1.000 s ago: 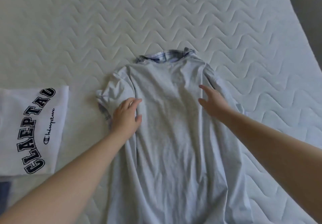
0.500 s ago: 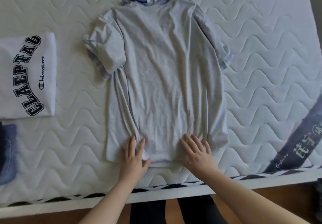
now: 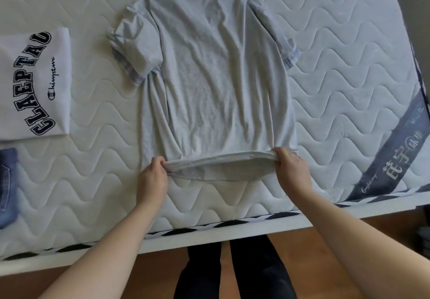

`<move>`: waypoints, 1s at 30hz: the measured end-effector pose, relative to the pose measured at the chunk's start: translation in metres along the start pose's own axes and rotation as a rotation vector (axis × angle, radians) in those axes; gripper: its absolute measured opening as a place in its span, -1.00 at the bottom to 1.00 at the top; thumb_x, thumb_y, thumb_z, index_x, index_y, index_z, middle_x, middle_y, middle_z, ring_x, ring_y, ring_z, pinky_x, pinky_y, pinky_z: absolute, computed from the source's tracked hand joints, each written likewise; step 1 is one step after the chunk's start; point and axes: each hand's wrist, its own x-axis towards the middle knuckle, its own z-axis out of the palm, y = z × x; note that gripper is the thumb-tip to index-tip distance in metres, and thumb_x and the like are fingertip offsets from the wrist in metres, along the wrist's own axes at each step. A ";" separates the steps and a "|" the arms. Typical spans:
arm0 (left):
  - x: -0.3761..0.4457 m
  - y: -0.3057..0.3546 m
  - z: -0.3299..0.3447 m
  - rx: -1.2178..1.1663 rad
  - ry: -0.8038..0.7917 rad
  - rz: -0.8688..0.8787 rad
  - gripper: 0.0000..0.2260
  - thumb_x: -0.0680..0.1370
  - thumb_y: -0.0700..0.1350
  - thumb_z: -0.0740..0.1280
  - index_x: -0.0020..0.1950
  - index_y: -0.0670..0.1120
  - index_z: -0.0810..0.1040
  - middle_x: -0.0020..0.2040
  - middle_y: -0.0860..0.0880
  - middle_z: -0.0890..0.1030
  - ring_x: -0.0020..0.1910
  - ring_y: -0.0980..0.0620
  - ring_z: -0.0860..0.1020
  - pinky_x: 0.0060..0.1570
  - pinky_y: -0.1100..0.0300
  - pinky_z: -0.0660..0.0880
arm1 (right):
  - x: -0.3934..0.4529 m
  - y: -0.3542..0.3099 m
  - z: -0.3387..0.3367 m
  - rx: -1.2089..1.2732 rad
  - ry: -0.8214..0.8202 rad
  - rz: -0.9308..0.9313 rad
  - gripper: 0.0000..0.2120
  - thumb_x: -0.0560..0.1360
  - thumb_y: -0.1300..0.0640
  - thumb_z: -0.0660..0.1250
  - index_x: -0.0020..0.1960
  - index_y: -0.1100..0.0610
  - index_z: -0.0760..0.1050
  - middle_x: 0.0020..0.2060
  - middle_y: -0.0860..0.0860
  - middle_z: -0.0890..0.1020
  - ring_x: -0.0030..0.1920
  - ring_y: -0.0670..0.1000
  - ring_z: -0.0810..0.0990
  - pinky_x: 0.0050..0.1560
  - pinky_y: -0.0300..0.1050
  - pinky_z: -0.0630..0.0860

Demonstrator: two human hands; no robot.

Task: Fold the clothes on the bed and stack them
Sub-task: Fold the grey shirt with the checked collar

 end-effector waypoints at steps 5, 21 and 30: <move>0.011 0.009 -0.019 -0.099 -0.115 0.134 -0.69 0.58 -0.06 0.34 0.25 -0.20 0.45 -0.04 -0.26 0.60 -0.11 -0.30 0.59 -0.19 -0.05 0.49 | -0.007 -0.016 -0.013 0.243 0.061 0.172 -0.69 0.53 0.26 0.20 0.20 -0.02 0.45 -0.17 -0.09 0.53 -0.18 0.05 0.48 -0.23 -0.07 0.35; 0.001 -0.039 -0.017 0.115 -0.136 0.063 -0.84 0.48 -0.36 0.29 0.04 -0.27 0.54 -0.03 -0.30 0.56 -0.07 -0.31 0.55 -0.18 -0.10 0.46 | -0.013 0.020 -0.017 0.086 -0.030 0.352 -0.77 0.43 0.35 0.22 -0.24 0.07 0.28 -0.38 0.02 0.45 -0.34 0.11 0.40 -0.39 -0.05 0.22; -0.004 -0.016 -0.033 -0.669 0.271 -0.397 -0.82 0.60 -0.21 0.09 0.05 0.02 0.43 -0.04 0.01 0.52 -0.12 0.03 0.44 -0.27 0.34 0.30 | -0.009 0.010 -0.034 0.538 0.292 0.592 -0.86 0.36 0.23 0.14 -0.31 0.03 0.28 -0.42 -0.08 0.35 -0.41 -0.09 0.26 -0.39 -0.14 0.21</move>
